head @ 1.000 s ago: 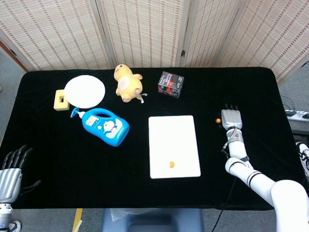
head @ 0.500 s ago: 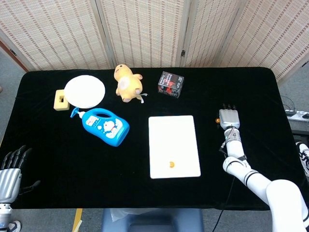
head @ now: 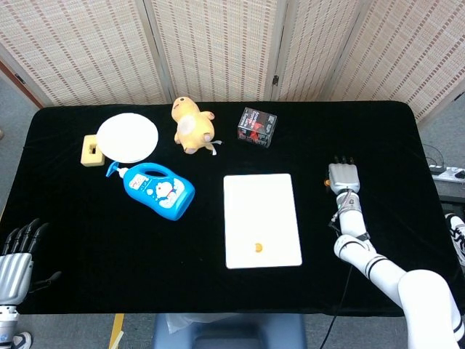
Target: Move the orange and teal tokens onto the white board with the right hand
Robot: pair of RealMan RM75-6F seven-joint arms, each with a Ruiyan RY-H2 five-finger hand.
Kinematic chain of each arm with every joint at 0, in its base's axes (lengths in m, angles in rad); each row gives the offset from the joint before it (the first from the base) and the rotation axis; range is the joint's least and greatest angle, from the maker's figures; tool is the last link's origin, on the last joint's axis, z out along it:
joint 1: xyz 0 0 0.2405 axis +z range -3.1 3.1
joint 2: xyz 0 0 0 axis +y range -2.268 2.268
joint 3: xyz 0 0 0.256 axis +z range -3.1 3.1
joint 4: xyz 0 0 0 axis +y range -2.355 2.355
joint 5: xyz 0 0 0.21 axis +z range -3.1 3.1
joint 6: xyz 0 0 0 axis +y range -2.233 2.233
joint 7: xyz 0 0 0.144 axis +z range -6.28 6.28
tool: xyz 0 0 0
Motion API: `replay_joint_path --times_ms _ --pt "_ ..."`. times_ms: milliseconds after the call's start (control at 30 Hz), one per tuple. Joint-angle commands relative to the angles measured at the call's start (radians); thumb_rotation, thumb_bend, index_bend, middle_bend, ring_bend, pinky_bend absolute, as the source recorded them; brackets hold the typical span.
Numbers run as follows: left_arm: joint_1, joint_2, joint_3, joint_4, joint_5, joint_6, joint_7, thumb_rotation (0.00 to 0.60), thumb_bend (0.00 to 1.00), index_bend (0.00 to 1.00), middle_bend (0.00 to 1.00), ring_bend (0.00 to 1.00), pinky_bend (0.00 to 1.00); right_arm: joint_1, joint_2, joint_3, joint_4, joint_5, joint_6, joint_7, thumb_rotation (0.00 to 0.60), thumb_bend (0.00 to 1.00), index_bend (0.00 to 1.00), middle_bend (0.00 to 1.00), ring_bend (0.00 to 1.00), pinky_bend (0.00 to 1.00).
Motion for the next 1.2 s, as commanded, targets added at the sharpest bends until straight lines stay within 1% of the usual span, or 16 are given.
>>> replay_joint_path --times_ms 33,200,300,433,600,667,800,967,1133,1200 --pt "0.0 -0.001 0.0 0.001 -0.001 -0.001 0.0 0.6 0.17 0.0 0.0 0.0 0.0 -0.003 0.005 0.002 -0.007 -0.002 0.003 0.003 0.6 0.4 0.47 0.12 0.04 0.0" --pt "-0.002 -0.003 0.0 0.003 0.001 -0.002 -0.001 0.6 0.17 0.0 0.0 0.0 0.0 -0.006 0.013 0.001 -0.016 0.003 0.0 -0.003 0.6 0.4 0.47 0.12 0.03 0.0" --pt "-0.001 -0.001 -0.001 0.002 0.001 -0.001 -0.002 0.6 0.17 0.0 0.0 0.0 0.0 -0.013 0.034 0.001 -0.06 -0.02 0.01 0.013 0.6 0.4 0.47 0.12 0.04 0.0" --pt "-0.003 0.003 -0.001 -0.001 0.001 -0.002 0.003 0.6 0.17 0.0 0.0 0.0 0.0 -0.037 0.111 -0.005 -0.206 -0.077 0.04 0.047 0.6 0.4 0.47 0.12 0.04 0.0" --pt "-0.003 0.009 -0.005 -0.013 0.005 0.006 0.011 0.6 0.17 0.0 0.0 0.0 0.0 -0.085 0.258 -0.034 -0.482 -0.192 0.122 0.07 0.6 0.4 0.47 0.12 0.04 0.0" --pt "-0.004 0.011 -0.005 -0.016 0.008 0.008 0.011 0.6 0.17 0.0 0.0 0.0 0.0 -0.106 0.313 -0.052 -0.59 -0.256 0.153 0.083 0.6 0.4 0.47 0.13 0.04 0.0" --pt "-0.006 0.018 -0.005 -0.023 0.015 0.011 0.015 0.6 0.17 0.0 0.0 0.0 0.0 -0.141 0.379 -0.09 -0.738 -0.401 0.195 0.133 0.6 0.4 0.48 0.14 0.05 0.0" --pt "-0.006 0.021 -0.005 -0.031 0.023 0.018 0.016 0.6 0.17 0.0 0.0 0.0 0.0 -0.163 0.381 -0.152 -0.807 -0.573 0.225 0.177 0.6 0.4 0.48 0.14 0.05 0.0" --pt "-0.005 0.022 -0.003 -0.033 0.023 0.018 0.015 0.6 0.17 0.0 0.0 0.0 0.0 -0.173 0.344 -0.217 -0.816 -0.73 0.244 0.211 0.6 0.4 0.48 0.14 0.05 0.0" --pt "-0.006 0.023 -0.001 -0.033 0.022 0.014 0.013 0.6 0.17 0.0 0.0 0.0 0.0 -0.173 0.329 -0.234 -0.81 -0.768 0.249 0.216 0.6 0.4 0.48 0.14 0.05 0.0"
